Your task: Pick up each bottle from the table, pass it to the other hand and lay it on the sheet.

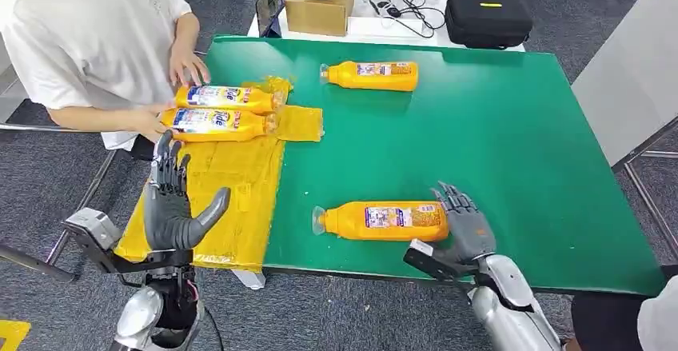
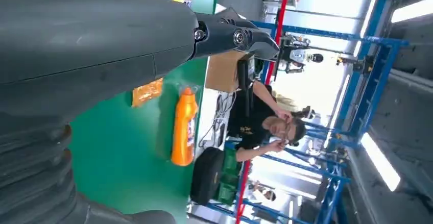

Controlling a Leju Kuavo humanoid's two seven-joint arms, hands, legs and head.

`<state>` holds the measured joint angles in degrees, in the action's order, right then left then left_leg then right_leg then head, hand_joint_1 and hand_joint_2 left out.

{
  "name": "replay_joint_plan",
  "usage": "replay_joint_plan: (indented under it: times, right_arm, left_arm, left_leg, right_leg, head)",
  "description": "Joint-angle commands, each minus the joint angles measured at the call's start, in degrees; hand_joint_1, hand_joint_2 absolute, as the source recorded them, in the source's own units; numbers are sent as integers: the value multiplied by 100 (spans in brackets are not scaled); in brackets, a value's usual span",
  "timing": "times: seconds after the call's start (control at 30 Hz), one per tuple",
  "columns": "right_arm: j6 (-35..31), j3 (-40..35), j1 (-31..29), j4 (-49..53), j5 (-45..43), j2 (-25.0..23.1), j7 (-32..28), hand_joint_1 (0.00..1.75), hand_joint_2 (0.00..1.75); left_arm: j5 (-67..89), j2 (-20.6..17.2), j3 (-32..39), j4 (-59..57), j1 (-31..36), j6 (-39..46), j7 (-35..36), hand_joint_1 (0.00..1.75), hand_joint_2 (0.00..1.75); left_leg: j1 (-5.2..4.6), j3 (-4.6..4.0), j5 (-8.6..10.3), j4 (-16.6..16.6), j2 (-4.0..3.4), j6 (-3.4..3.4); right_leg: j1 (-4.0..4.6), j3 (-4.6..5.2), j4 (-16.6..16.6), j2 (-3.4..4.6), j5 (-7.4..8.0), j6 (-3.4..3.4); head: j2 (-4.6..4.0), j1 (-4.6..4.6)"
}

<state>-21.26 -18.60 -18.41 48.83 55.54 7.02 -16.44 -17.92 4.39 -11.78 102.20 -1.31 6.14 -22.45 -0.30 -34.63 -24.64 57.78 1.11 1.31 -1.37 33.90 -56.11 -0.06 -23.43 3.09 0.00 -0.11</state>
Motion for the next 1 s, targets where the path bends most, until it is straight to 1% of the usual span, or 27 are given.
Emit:
replay_joint_plan:
  times: [0.03,0.1,0.17,0.2,0.37,0.4,0.5,0.53,0.6,0.63,0.7,0.77,0.87,0.97,1.0]
  right_arm:
    - [317,-370,-626,-958,-119,-115,-89,0,175]
    - [324,-472,-701,-1073,-69,-153,-75,0,175]
    - [185,-734,-833,-1264,262,-171,128,0,175]
    - [231,-815,-912,-1358,314,-196,161,0,175]
    - [267,-814,-941,-1395,286,-209,168,0,175]
    - [230,-911,-1013,-1452,356,-227,211,0,175]
    - [180,-1134,-1224,-1486,542,-324,296,0,175]
    - [210,-1166,-1258,-1486,555,-357,327,0,175]
    - [464,-1256,-1343,-1505,519,-450,393,0,175]
    - [490,-1270,-1352,-1510,520,-460,396,0,175]
    - [807,-1480,-1493,-1727,647,-441,697,0,175]
    - [915,-1540,-1541,-1818,683,-413,770,0,175]
    - [1807,-1797,-1845,-2334,659,-391,951,0,175]
    - [2171,-1866,-1970,-2528,524,-362,930,0,175]
    - [2251,-1909,-2000,-2568,501,-352,906,12,175]
  left_arm:
    - [-44,18,-333,-157,278,10,8,0,175]
    - [-103,0,-364,-201,329,-25,11,0,175]
    - [-287,-18,-408,-250,391,-135,134,0,175]
    - [-285,-18,-432,-262,422,-139,133,0,175]
    - [-277,-29,-449,-248,429,-148,127,0,175]
    - [-270,-45,-479,-238,455,-169,119,0,175]
    - [-266,-44,-545,-247,525,-233,122,0,175]
    - [-266,-32,-555,-268,536,-232,124,0,175]
    - [-407,20,-625,-321,543,-345,211,0,175]
    - [-403,44,-647,-327,539,-342,211,0,175]
    - [-413,69,-746,-371,538,-370,211,0,175]
    - [-420,75,-770,-391,521,-365,205,0,175]
    - [-535,121,-761,-514,537,-402,275,0,175]
    - [-533,142,-829,-618,607,-384,270,0,175]
    - [-533,155,-856,-659,637,-370,271,0,175]
  left_leg:
    - [10,18,-10,3,-19,-10]
    - [10,17,-9,3,-13,-11]
    - [7,14,-7,2,-14,-9]
    - [5,9,-4,1,-11,-6]
    - [11,25,-8,0,-20,-12]
    - [7,17,-4,-1,-12,-7]
    - [12,21,-10,5,-26,-12]
    - [7,14,-5,2,-25,-8]
    - [7,16,-6,2,-29,-9]
    - [9,23,-9,3,-34,-12]
    - [7,17,-6,2,-25,-9]
    - [9,22,-7,1,-23,-10]
    - [10,30,-7,-1,-30,-11]
    - [7,31,-1,-2,-25,-8]
    - [11,37,-2,-2,-28,-10]
  right_leg:
    - [12,-17,3,10,-3,-17]
    - [12,-18,2,5,-5,-17]
    - [9,-13,1,7,-3,-15]
    - [7,-8,3,5,-1,-11]
    - [14,-22,5,6,-3,-19]
    - [8,-15,3,1,-2,-12]
    - [15,-17,0,11,-4,-20]
    - [8,-9,1,14,1,-12]
    - [9,-11,1,12,1,-12]
    - [12,-17,0,14,-1,-18]
    - [9,-13,0,7,-1,-14]
    - [11,-18,3,5,-2,-14]
    - [12,-25,7,7,-1,-16]
    - [9,-23,7,0,1,-11]
    - [13,-31,10,1,1,-15]
  head:
    - [0,-2]
    - [0,-2]
    - [0,-2]
    - [0,-2]
    - [0,-2]
    - [0,-2]
    - [0,0]
    - [0,-2]
    - [0,-2]
    - [0,-2]
    - [0,0]
    - [0,-2]
    - [0,-2]
    - [0,-2]
    - [0,-4]
